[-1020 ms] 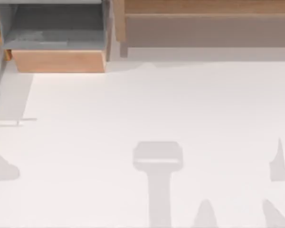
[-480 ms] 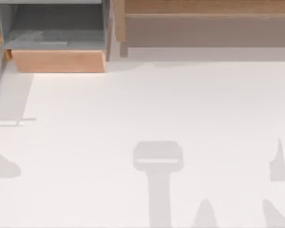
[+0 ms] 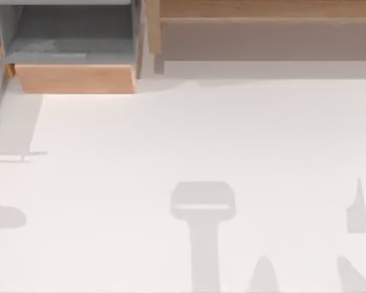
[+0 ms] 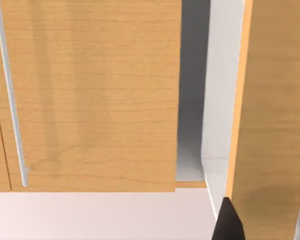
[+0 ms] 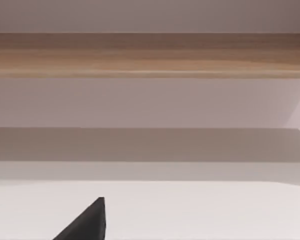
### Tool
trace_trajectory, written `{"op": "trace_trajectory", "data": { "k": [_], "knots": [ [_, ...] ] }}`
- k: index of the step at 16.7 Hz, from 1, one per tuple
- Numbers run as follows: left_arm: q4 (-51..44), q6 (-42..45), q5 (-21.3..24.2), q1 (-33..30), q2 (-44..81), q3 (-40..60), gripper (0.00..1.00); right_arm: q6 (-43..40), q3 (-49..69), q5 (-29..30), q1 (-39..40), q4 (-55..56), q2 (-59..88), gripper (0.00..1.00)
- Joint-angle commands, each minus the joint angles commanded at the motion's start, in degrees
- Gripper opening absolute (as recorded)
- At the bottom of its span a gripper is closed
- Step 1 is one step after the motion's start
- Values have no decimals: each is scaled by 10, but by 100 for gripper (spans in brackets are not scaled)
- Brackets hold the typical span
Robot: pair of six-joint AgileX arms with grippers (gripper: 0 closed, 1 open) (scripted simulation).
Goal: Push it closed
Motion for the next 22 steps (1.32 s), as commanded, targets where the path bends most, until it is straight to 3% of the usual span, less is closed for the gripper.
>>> {"op": "trace_trajectory", "data": {
  "k": [2, 11, 22],
  "knots": [
    [0, 0, 0, 0, 0, 0, 0, 0, 0, 0, 0, 0, 0, 100],
    [-6, -2, -1, 0, 7, 1, 0, 0, 0, 0, 0, 0, 0, 100],
    [-76, -5, -69, -68, 58, 125, 0, 0, 0, 0, 0, 0, 0, 100]
  ]
}}
